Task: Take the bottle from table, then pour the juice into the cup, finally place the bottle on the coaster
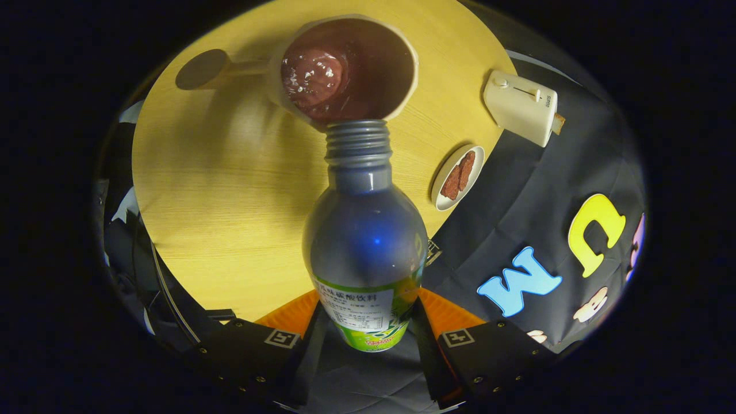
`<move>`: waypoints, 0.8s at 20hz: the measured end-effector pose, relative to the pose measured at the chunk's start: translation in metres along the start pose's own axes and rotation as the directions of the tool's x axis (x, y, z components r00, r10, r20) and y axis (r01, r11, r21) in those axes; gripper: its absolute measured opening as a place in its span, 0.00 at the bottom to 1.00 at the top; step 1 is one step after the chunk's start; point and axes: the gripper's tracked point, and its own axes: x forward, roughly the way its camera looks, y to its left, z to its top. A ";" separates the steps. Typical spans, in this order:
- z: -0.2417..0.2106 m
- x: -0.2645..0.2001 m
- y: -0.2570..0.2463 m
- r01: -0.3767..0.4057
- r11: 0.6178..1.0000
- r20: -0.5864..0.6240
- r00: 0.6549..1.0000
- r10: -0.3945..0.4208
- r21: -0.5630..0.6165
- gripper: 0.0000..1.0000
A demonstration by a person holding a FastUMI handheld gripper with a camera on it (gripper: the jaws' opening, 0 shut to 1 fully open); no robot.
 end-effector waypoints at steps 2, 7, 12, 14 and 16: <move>0.003 0.006 0.006 -0.023 0.998 0.042 0.999 0.020 0.051 0.75; 0.005 0.018 0.021 -0.065 0.983 0.130 0.991 0.043 0.172 0.75; 0.013 0.022 0.037 -0.160 0.925 0.276 0.959 0.063 0.344 0.75; 0.018 0.023 0.043 -0.228 0.877 0.339 0.938 0.080 0.422 0.75; 0.021 0.026 0.047 -0.281 0.826 0.388 0.918 0.083 0.488 0.75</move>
